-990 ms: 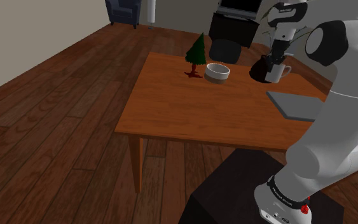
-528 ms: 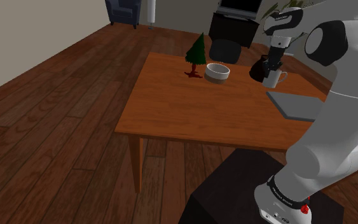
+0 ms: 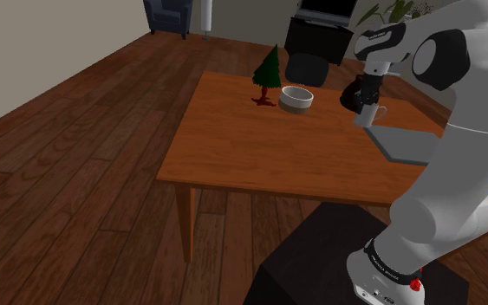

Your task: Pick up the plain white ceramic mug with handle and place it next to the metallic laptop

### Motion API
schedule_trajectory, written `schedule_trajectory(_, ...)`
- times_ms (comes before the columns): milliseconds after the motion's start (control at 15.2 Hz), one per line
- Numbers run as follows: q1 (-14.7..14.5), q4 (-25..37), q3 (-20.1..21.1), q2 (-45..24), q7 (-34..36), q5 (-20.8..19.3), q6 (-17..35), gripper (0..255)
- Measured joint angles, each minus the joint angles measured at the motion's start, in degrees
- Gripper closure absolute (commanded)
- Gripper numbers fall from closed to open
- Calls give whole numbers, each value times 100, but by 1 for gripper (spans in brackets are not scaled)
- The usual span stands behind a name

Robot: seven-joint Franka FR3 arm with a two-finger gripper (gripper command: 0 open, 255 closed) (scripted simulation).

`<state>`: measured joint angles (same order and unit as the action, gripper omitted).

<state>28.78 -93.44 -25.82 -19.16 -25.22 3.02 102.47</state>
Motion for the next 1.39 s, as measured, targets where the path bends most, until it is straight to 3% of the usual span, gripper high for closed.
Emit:
schedule_trajectory(330,-4,-315,20,-77,-2,36,384,255)
schedule_trajectory(726,2,-347,25,-109,-7,50,449,255)
schedule_trajectory(792,2,-347,25,-109,-7,51,449,0)
schedule_trajectory(1188,2,-348,25,-109,-7,50,450,0)
schedule_trajectory(1386,8,69,17,-88,6,34,23,0)
